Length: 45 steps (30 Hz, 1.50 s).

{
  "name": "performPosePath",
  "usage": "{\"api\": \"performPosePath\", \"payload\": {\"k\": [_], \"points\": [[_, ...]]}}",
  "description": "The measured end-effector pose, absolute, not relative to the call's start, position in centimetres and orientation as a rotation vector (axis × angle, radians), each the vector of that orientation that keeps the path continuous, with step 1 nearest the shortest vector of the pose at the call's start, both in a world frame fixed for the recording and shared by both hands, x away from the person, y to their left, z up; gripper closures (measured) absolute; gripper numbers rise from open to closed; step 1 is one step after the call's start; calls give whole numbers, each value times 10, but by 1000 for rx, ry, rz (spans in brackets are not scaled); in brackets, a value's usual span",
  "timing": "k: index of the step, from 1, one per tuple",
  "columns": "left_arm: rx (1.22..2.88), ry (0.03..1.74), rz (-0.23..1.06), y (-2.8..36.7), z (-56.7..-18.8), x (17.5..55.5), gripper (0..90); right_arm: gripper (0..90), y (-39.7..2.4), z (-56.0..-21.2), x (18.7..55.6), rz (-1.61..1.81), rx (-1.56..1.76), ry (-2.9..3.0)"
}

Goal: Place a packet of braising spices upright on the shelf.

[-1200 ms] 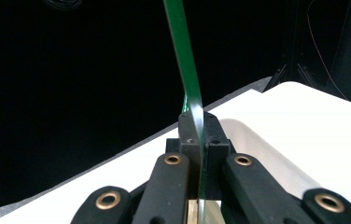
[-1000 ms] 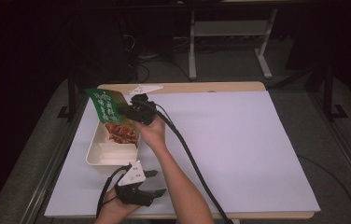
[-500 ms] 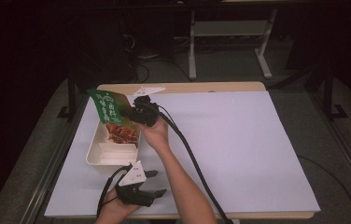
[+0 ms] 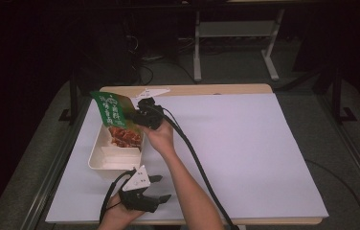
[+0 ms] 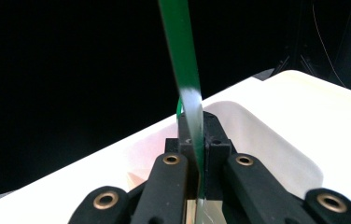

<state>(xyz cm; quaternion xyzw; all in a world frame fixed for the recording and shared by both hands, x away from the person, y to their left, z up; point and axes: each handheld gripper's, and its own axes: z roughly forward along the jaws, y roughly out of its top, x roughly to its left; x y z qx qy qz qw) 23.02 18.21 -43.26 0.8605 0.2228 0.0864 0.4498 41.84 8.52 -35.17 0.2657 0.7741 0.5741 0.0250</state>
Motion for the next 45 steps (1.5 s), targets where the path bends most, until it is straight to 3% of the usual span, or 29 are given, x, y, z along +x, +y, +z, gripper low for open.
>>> {"api": "performPosePath", "payload": {"k": [4, 11, 45], "points": [[2129, 554, 213, 183, -433, 231, 304, 771, 81, -352, 420, 1737, 839, 2401], [2129, 552, 209, 182, -433, 231, 303, 712, 70, -347, 416, 1742, 833, 2403], [2150, 538, 213, 180, -435, 231, 301, 645, 8, -332, 393, 1668, 819, 2420]]}}
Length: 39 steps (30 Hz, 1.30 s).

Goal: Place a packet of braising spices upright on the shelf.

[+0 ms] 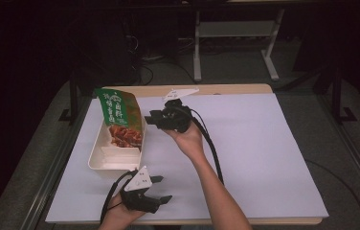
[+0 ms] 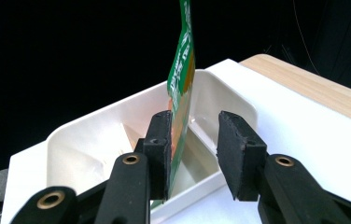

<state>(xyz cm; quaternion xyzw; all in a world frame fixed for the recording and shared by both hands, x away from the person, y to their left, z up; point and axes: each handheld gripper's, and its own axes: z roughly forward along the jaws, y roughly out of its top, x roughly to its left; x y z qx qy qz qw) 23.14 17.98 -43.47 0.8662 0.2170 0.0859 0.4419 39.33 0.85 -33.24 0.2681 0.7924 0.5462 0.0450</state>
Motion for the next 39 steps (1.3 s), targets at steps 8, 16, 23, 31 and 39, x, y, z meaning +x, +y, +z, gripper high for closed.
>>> {"api": "performPosePath", "payload": {"k": [8, 16, 23, 31, 39], "points": [[2149, 537, 214, 179, -435, 231, 301, 637, -5, -336, 389, 1651, 842, 2433], [2148, 541, 212, 179, -435, 231, 301, 628, -19, -339, 385, 1640, 859, 2426], [2150, 542, 213, 178, -435, 231, 301, 604, -32, -341, 382, 1637, 874, 2428], [2153, 537, 214, 177, -436, 231, 301, 579, -46, -347, 377, 1623, 892, 2441], [2154, 536, 214, 177, -436, 231, 300, 555, -60, -352, 370, 1611, 922, 2450]]}}
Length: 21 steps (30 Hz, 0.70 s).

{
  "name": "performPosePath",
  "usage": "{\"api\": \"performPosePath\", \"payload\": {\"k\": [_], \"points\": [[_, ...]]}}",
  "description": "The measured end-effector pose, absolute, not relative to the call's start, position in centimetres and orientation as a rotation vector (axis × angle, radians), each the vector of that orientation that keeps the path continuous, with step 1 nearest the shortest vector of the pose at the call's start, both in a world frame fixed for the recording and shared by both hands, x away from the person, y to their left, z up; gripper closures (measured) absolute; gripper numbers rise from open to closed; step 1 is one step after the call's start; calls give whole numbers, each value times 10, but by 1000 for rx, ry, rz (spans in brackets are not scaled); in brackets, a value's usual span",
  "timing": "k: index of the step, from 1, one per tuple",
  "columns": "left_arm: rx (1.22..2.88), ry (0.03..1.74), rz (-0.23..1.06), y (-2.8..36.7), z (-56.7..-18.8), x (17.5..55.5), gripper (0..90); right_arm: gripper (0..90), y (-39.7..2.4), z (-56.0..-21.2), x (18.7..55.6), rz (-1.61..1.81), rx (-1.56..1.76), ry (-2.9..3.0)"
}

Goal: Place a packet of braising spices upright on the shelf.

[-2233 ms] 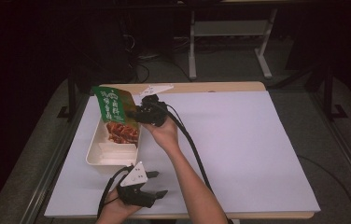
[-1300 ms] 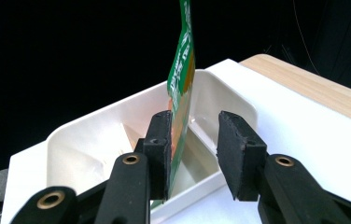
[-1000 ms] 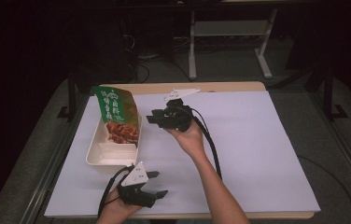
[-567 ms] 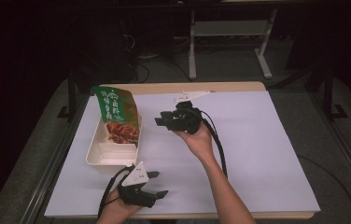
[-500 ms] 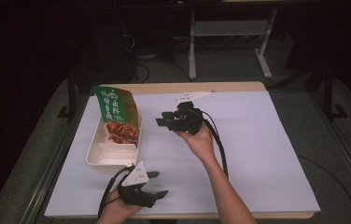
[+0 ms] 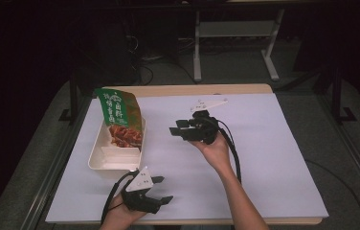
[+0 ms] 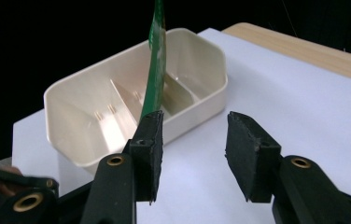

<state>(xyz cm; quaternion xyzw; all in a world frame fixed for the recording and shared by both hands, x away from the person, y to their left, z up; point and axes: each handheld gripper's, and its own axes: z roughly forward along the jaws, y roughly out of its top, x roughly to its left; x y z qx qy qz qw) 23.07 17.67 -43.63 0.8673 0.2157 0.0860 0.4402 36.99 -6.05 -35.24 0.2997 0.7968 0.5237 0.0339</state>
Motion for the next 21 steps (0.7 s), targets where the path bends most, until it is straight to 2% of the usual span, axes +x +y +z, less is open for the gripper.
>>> {"api": "performPosePath", "payload": {"k": [21], "points": [[2151, 532, 217, 176, -437, 231, 297, 456, -92, -371, 340, 1550, 965, 2489]]}}
